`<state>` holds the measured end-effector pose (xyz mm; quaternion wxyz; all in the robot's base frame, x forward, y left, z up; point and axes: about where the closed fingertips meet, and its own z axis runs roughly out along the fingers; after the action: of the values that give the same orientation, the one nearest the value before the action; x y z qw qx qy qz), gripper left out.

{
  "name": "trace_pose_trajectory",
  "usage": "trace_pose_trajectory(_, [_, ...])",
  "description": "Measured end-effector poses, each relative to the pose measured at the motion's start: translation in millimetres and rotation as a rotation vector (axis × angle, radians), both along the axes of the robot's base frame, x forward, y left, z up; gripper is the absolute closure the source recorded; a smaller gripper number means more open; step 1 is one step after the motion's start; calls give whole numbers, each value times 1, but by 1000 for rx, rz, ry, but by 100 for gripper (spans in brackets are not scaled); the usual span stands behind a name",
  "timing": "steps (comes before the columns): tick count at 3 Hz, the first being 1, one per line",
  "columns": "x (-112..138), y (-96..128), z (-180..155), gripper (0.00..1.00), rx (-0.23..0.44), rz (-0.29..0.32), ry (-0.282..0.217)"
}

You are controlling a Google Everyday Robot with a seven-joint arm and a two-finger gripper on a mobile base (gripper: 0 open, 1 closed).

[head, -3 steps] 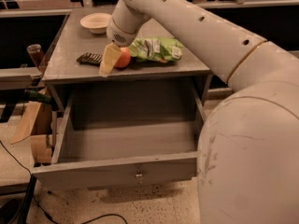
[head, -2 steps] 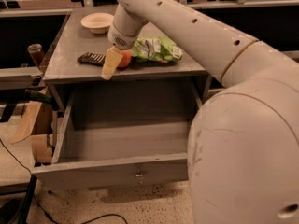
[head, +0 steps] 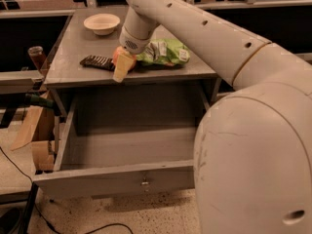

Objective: Place apple into top drawer

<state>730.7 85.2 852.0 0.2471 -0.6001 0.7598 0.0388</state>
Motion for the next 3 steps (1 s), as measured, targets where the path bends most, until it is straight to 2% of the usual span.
trace_pose_trajectory(1, [-1,-6,3,49,2,-14,-8])
trace_pose_trajectory(3, [-5,-14,15,96,23,-24,-41])
